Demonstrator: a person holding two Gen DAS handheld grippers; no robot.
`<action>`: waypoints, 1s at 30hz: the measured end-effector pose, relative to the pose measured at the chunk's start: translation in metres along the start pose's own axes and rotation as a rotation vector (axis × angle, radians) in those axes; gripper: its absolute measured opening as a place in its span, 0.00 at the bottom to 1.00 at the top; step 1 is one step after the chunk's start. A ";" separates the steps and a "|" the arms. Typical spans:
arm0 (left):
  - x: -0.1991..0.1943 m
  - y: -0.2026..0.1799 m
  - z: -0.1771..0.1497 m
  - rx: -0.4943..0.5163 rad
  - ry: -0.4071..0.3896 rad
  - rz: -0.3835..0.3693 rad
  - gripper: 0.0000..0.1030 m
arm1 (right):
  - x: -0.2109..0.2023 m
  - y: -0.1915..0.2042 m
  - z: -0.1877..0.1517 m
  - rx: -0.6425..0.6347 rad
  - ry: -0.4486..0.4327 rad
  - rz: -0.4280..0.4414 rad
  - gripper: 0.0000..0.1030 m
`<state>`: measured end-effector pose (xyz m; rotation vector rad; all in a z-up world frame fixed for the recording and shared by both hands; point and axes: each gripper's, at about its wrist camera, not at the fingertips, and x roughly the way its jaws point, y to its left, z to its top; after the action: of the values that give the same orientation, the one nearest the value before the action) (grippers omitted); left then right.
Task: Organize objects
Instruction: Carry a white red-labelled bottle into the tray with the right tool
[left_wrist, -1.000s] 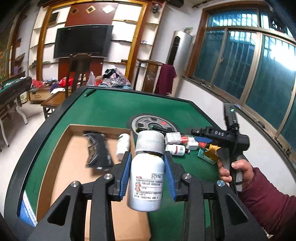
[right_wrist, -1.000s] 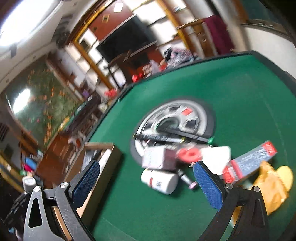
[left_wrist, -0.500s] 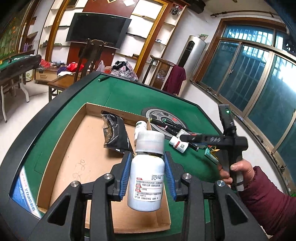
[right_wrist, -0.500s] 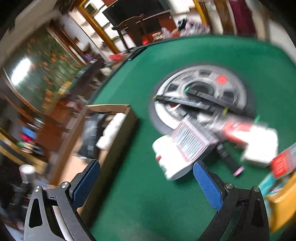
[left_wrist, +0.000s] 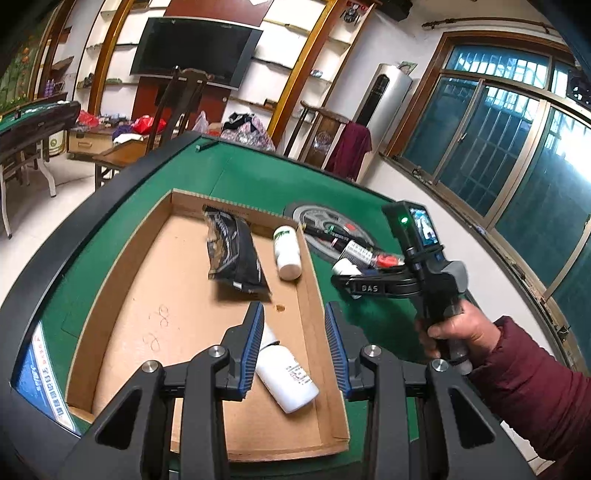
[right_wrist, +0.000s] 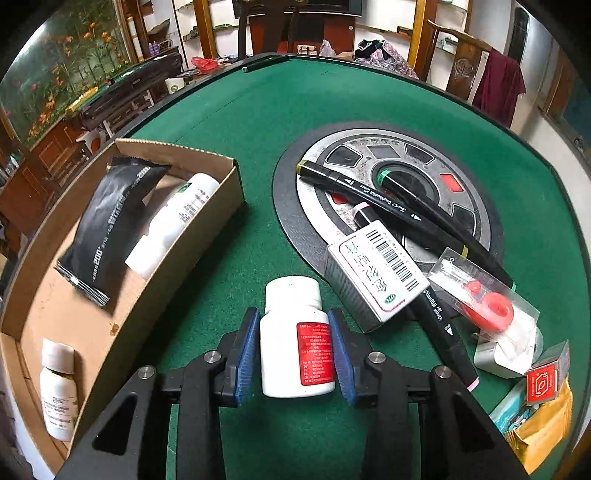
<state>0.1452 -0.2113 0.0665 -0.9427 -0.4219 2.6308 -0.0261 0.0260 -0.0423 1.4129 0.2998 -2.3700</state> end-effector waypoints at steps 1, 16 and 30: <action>0.001 0.001 -0.001 -0.007 0.006 0.002 0.32 | 0.000 0.001 -0.002 -0.005 -0.002 -0.014 0.36; 0.003 0.030 -0.009 -0.119 0.019 0.015 0.32 | -0.079 0.016 -0.003 0.131 -0.090 0.338 0.37; -0.013 0.045 -0.011 -0.142 -0.012 0.036 0.47 | -0.039 0.120 0.002 -0.058 0.006 0.240 0.37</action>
<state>0.1534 -0.2549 0.0484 -0.9866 -0.6071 2.6691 0.0384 -0.0759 -0.0069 1.3483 0.1875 -2.1465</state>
